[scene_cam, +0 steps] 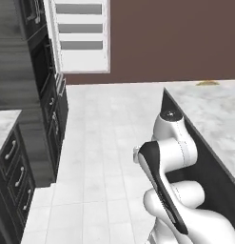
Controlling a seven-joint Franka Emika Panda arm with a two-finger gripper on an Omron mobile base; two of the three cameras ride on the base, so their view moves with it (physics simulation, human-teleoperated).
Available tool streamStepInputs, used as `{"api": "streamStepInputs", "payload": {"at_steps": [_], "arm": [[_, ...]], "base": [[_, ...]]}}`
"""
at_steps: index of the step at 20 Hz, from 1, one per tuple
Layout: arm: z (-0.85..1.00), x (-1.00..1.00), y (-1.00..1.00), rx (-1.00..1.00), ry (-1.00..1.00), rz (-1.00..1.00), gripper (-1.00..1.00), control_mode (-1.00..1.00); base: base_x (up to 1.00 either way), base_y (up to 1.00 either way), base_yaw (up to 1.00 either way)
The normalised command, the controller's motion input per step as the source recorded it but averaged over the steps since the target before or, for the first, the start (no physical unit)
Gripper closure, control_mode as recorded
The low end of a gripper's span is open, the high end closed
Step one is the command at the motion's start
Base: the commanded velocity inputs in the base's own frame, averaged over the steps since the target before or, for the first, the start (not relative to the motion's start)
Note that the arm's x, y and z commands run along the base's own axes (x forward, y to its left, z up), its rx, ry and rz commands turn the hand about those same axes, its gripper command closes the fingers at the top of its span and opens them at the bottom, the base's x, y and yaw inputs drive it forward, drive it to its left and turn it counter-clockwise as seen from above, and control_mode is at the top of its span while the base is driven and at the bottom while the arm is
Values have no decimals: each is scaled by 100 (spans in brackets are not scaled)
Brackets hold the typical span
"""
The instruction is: Pick the egg and butter from the fridge and place them by the bowl for mixing.
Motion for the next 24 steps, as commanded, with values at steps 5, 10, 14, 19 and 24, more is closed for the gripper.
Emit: {"api": "streamStepInputs", "payload": {"at_steps": [5, 10, 14, 19, 24], "arm": [[0, 0, 0, 0, 0, 0, -100, 100], [0, 0, 0, 0, 0, 0, -100, 100], [0, 0, 0, 0, 0, 0, -100, 100], [0, 0, 0, 0, 0, 0, -100, 100], [0, 0, 0, 0, 0, 0, -100, 100]], "base": [[85, 15, -11], [92, 7, -1], [94, 1, 0], [94, 0, 0], [94, 0, 0]]}}
